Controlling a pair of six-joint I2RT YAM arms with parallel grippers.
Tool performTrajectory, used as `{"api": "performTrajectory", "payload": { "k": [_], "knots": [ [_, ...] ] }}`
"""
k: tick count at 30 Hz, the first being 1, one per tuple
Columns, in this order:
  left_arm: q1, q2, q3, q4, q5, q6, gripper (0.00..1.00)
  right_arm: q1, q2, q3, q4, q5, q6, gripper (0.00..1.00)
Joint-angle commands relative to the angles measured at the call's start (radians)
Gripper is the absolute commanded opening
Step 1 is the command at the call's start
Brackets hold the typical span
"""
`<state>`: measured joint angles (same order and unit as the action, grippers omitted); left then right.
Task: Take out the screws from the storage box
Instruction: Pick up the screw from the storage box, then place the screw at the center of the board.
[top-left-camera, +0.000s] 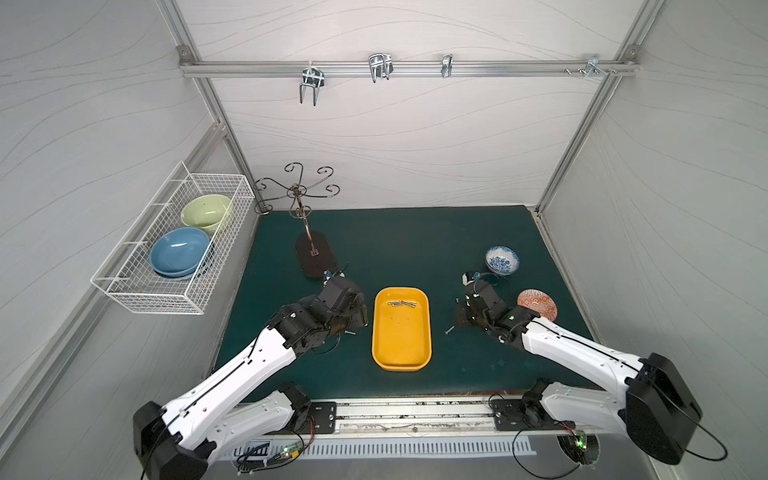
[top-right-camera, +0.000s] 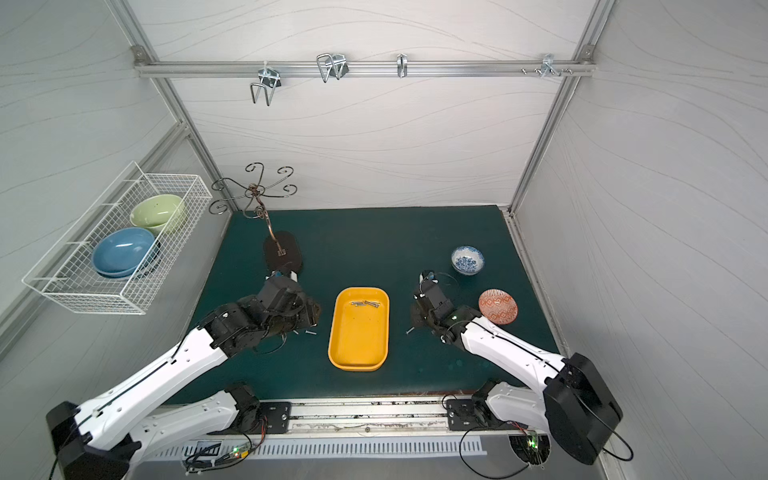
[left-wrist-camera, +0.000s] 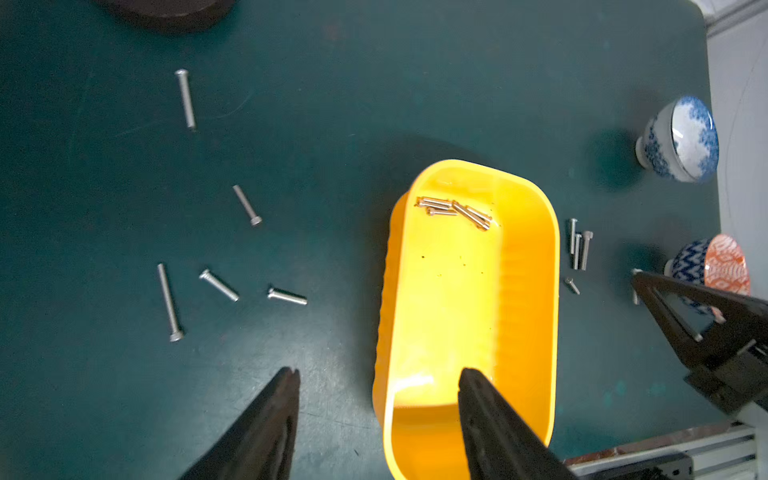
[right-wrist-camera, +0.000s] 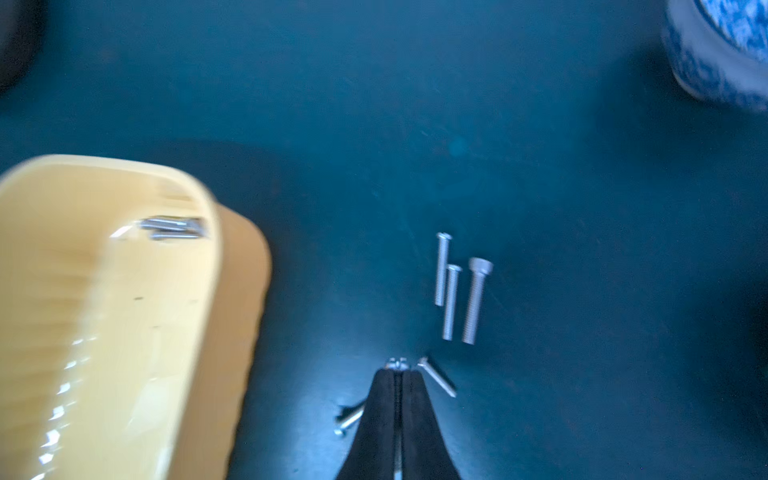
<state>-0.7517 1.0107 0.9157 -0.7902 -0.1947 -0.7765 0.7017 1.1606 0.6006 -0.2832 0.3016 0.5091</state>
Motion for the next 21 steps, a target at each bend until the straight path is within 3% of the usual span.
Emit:
{"api": "performTrajectory", "payload": {
  "k": [1,5,21],
  "knots": [
    [-0.066,0.086,0.084,-0.029,-0.028,0.076,0.62,-0.051,0.024,-0.023,0.055,-0.039,0.041,0.00],
    [-0.074,0.165,0.109,-0.023,0.017,0.103,0.55,-0.089,0.065,-0.043,0.091,-0.045,0.055,0.00],
    [-0.101,0.476,0.227,0.021,0.038,0.161,0.55,-0.226,0.146,-0.100,0.173,-0.093,0.100,0.00]
  ]
}}
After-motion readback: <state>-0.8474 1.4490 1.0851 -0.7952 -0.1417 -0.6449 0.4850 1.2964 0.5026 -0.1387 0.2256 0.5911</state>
